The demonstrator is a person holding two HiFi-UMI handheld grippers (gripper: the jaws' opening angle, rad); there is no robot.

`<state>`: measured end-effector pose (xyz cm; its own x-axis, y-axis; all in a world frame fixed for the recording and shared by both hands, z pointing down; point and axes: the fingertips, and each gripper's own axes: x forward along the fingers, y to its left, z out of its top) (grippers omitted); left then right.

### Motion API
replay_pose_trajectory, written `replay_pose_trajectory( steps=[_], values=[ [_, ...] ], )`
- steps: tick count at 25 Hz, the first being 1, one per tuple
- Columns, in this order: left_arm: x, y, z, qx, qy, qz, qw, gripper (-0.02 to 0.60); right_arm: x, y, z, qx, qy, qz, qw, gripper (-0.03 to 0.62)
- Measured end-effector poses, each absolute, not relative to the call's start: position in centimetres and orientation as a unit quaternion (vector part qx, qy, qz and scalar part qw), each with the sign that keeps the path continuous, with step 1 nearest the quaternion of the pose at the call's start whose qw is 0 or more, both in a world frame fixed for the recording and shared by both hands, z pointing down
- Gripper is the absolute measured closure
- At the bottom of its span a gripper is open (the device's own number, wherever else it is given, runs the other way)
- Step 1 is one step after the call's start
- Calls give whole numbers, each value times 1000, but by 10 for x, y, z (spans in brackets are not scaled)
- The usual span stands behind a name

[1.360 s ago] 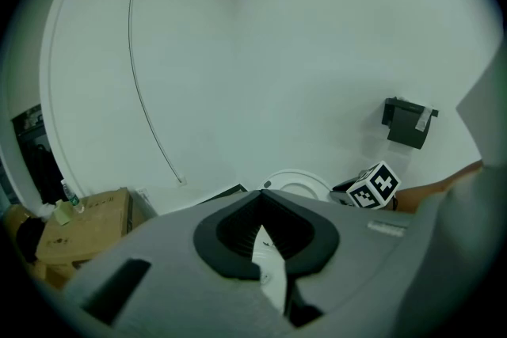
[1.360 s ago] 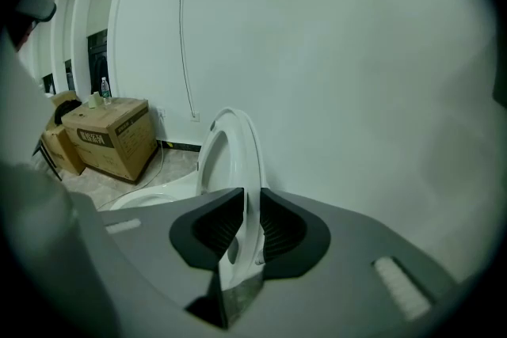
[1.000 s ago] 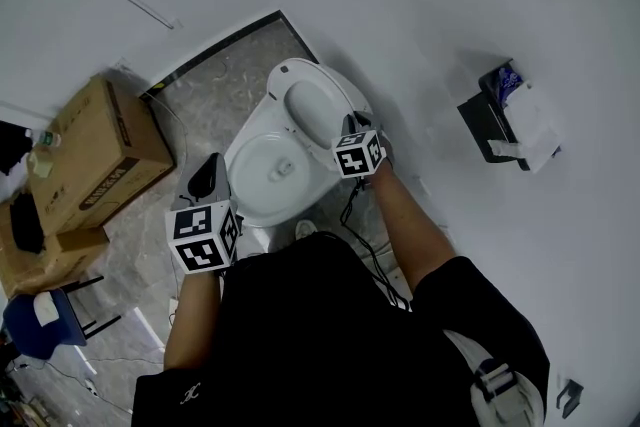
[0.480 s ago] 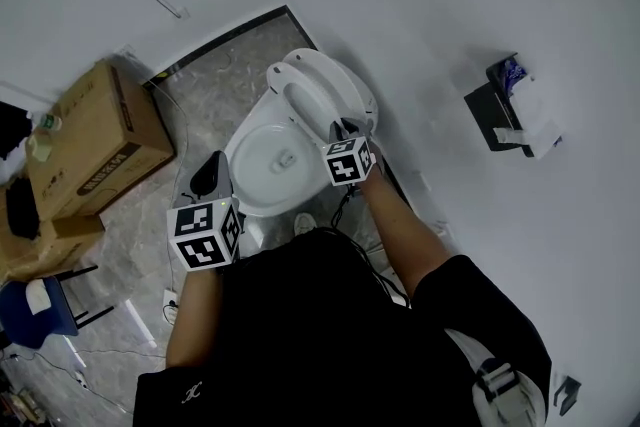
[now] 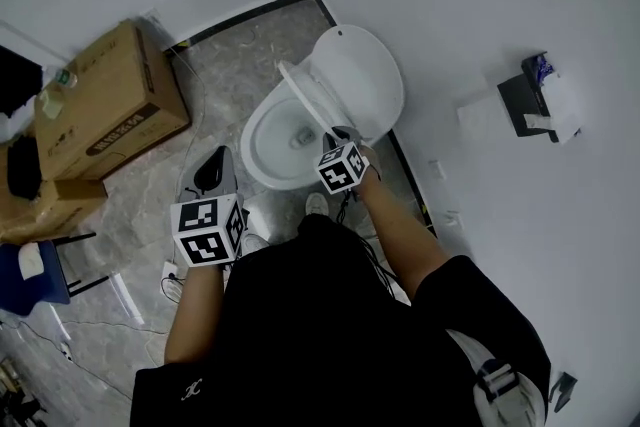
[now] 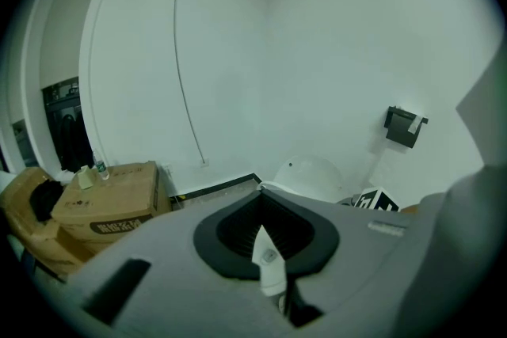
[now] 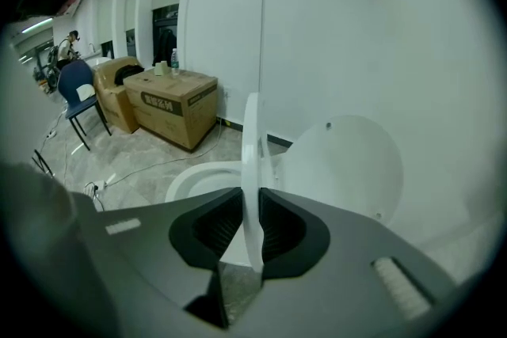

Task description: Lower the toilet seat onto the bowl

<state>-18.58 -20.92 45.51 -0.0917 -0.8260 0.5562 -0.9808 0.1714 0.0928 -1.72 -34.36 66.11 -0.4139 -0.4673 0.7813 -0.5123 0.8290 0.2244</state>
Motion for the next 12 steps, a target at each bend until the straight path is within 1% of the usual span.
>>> replay_pose_trajectory(
  steps=[6,12],
  values=[
    [-227,-143,470,599,-738,146,276,572,-49,-295,690,262,-827,16,497,513],
    [-254,-86,495,586,-742,142,294,572,-69,-267,712,239,-818,4,524,510]
  ],
)
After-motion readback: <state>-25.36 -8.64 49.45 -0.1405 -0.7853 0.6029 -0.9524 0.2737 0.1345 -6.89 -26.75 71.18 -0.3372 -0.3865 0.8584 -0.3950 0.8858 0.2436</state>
